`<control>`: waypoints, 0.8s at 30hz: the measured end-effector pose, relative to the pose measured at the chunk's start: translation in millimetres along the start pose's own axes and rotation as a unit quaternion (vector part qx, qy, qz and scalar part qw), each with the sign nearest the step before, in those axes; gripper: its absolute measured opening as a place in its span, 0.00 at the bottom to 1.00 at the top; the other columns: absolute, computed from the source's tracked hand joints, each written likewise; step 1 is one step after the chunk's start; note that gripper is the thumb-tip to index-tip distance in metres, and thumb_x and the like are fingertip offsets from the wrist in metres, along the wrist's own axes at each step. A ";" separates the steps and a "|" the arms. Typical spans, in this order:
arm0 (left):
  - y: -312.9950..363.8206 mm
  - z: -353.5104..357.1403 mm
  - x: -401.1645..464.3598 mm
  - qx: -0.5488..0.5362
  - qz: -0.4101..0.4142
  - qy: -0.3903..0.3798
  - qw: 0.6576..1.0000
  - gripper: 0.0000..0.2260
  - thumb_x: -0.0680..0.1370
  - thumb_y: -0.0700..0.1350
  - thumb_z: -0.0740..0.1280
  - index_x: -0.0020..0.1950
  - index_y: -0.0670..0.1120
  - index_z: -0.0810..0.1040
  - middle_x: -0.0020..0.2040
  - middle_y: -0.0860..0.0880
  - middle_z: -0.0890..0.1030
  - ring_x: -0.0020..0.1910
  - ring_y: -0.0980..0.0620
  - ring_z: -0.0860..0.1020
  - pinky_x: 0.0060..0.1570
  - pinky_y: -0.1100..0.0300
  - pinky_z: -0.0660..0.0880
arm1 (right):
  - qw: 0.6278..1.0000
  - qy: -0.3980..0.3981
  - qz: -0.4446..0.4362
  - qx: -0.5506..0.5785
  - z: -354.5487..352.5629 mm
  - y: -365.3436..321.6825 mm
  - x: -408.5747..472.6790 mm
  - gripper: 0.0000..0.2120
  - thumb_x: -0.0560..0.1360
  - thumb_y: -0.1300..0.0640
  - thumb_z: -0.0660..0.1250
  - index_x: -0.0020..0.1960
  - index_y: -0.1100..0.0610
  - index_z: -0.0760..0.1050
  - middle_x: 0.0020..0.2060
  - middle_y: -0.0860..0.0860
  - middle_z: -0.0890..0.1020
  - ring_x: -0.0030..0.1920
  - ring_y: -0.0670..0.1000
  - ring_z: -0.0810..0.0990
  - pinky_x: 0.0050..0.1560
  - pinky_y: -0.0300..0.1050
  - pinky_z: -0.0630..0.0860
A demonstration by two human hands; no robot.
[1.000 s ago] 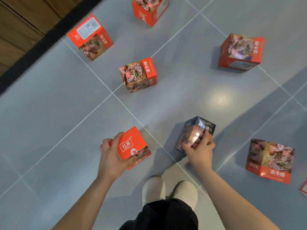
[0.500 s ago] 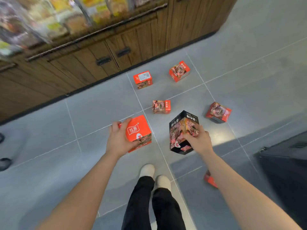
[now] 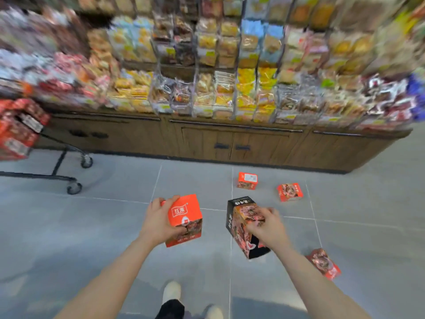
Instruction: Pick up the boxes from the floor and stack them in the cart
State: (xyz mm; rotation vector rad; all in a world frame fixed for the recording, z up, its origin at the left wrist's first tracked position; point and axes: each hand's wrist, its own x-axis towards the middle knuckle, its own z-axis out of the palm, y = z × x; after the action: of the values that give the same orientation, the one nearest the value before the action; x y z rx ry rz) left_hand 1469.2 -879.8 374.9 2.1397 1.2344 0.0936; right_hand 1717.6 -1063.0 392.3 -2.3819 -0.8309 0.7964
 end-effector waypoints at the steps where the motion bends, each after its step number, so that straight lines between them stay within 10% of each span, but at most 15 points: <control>1: -7.6 -13.1 -1.6 0.002 -0.004 0.010 1.000 0.45 0.57 0.58 0.73 0.72 0.58 0.62 0.60 0.48 0.64 0.62 0.47 0.65 0.64 0.53 0.68 | 1.000 -0.002 -0.019 -0.018 0.3 -16.2 2.4 0.33 0.55 0.41 0.62 0.58 0.52 0.77 0.51 0.49 0.68 0.53 0.54 0.77 0.55 0.46 0.73; 24: -336.1 -395.3 -18.4 0.036 -0.120 0.247 0.961 0.42 0.61 0.59 0.76 0.71 0.60 0.61 0.56 0.49 0.64 0.58 0.47 0.64 0.58 0.51 0.69 | 0.922 -0.099 -0.336 -0.164 225.4 -494.9 59.4 0.21 0.62 0.41 0.70 0.52 0.44 0.73 0.51 0.44 0.73 0.50 0.46 0.74 0.47 0.42 0.71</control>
State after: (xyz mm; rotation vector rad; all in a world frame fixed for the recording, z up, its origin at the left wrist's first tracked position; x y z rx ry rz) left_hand 1062.1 -581.4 496.6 2.0757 1.7966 0.5095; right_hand 1415.2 -623.0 511.1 -2.0500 -1.8562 0.6399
